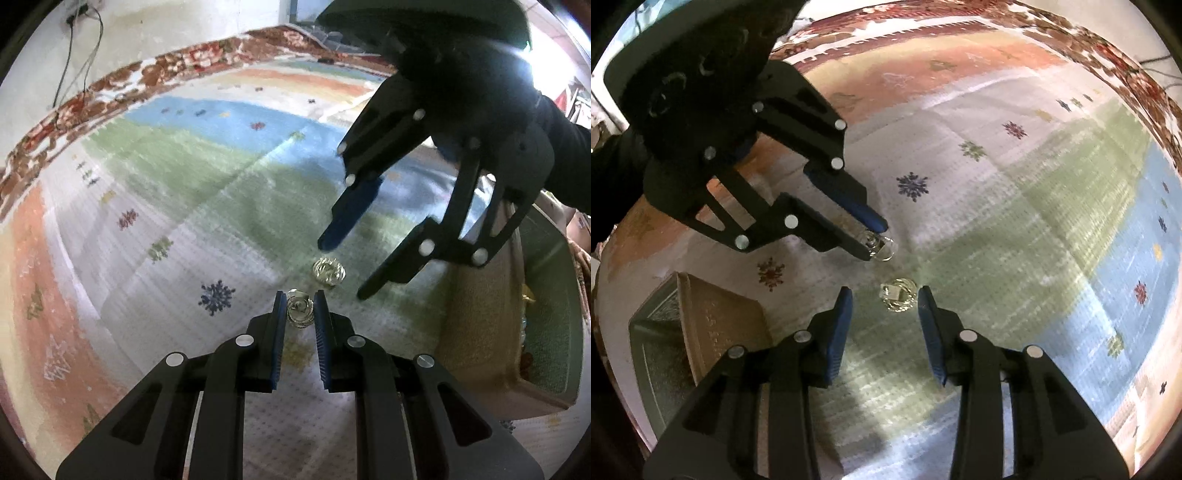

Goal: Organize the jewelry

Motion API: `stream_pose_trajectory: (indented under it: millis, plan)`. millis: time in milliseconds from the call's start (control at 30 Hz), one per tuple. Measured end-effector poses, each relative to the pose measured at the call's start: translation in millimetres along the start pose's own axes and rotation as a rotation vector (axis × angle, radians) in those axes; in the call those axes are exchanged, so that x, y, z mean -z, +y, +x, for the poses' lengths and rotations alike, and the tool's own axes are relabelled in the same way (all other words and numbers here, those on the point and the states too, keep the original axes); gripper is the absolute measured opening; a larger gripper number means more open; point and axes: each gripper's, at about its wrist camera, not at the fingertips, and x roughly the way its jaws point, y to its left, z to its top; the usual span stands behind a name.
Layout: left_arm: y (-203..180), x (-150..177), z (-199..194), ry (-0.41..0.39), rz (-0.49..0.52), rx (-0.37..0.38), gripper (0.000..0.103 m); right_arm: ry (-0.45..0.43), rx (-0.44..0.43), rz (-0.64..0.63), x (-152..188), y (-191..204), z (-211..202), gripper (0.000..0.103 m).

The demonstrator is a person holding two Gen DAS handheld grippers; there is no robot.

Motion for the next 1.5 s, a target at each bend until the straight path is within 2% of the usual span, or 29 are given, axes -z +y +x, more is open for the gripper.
stream_pose_trajectory:
  millis: [100, 233, 300, 367, 533, 700, 933, 1133, 1500]
  plan:
    - [-3.5, -4.0, -7.2, -0.019, 0.008, 0.001, 0.015, 0.016, 0.023, -0.005, 0.9, -2.3, 4.2, 0.04]
    - [-2.8, -4.8, -8.1, -0.003, 0.016, -0.013, 0.015, 0.01, 0.012, -0.003, 2.5, -4.2, 6.1, 0.041]
    - [0.4, -4.3, -8.0, 0.002, 0.005, -0.016, 0.015, 0.005, 0.012, 0.002, -1.1, -5.8, 9.6, 0.036]
    - [2.5, -3.3, -8.1, 0.004, -0.005, -0.017, 0.015, 0.004, 0.039, 0.013, -0.6, -9.4, 9.5, 0.02]
    - [1.8, -1.8, -5.3, 0.012, -0.01, -0.016, 0.015, 0.001, 0.07, 0.0, 0.3, -9.0, 7.1, 0.019]
    - [0.0, -2.8, -9.5, 0.003, -0.033, -0.018, 0.015, -0.021, 0.062, 0.036, 5.6, -11.5, -2.7, 0.019]
    - [-12.0, -4.4, -14.0, 0.025, -0.009, -0.028, 0.015, -0.035, 0.065, 0.045, 6.6, -6.8, -19.6, 0.019]
    - [-20.4, -11.2, -27.7, 0.011, 0.002, -0.037, 0.015, -0.054, 0.073, 0.054, 11.6, 1.6, -37.3, 0.019]
    - [-39.6, -19.4, -47.3, 0.004, 0.009, -0.07, 0.015, -0.089, 0.14, 0.081, 18.3, 19.2, -64.8, 0.019]
